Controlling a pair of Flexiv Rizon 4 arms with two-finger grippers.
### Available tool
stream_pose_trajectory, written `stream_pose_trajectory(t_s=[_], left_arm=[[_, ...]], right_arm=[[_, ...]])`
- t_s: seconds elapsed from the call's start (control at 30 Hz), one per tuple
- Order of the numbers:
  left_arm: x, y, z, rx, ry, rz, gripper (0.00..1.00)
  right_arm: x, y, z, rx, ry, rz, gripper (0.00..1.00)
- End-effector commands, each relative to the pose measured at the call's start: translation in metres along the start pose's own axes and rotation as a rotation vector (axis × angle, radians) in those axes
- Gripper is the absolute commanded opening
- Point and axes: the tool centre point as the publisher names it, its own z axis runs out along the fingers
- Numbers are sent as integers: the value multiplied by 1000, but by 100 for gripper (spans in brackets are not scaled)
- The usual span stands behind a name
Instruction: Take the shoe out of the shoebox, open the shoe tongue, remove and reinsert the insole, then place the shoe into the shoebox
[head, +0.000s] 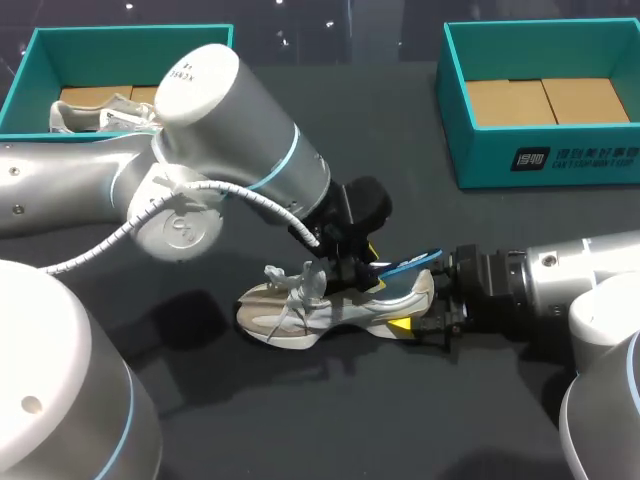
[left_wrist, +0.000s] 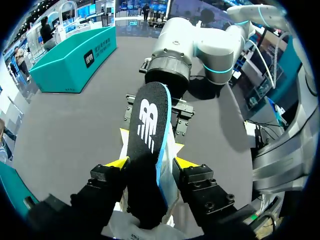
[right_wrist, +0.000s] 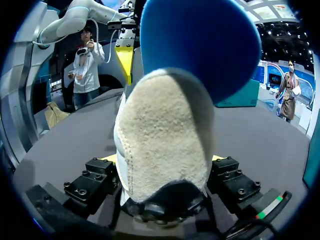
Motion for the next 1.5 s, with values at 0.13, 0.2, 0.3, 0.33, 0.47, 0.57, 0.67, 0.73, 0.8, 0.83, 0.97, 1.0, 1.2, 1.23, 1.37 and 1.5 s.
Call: stream_pose_trajectory(t_s=[0.13,0.2,0.3,0.33,0.47,0.57,0.67,0.73,0.8,0.83,0.97,1.0,1.2,1.23,1.37,1.5], left_arm=[[11,-3,4,66,-107,5,51],[12,-6,6,86,-144,16,51],[13,-9,11,108,-190,24,51],[12,-9,12,115,-200,25,51],[9,-10,15,132,-212,21,54],[6,-11,18,138,-215,16,53],[4,-11,21,147,-223,14,53],[2,-12,23,150,-224,18,51],[0,-12,25,154,-229,21,49],[-1,-12,26,158,-233,25,49],[-4,-10,27,174,-239,39,49],[-4,-9,28,179,-243,40,49],[-7,-7,33,191,-250,48,47],[-6,-6,33,196,-255,52,46],[-6,-5,34,206,-261,60,42],[-7,-7,38,204,-272,63,34]], right_arm=[[0,-1,0,3,-1,0,0],[0,-1,0,3,-1,0,0],[0,-1,0,3,-1,0,0],[0,-1,0,3,-1,0,0],[0,-1,0,3,-1,0,0],[0,-1,0,3,-1,0,0],[0,-1,0,3,-1,0,0],[0,-1,0,3,-1,0,0],[0,-1,0,3,-1,0,0],[0,-1,0,3,-1,0,0],[0,-1,0,3,-1,0,0],[0,-1,0,3,-1,0,0],[0,-1,0,3,-1,0,0],[0,-1,0,3,-1,0,0],[0,-1,0,3,-1,0,0],[0,-1,0,3,-1,0,0]])
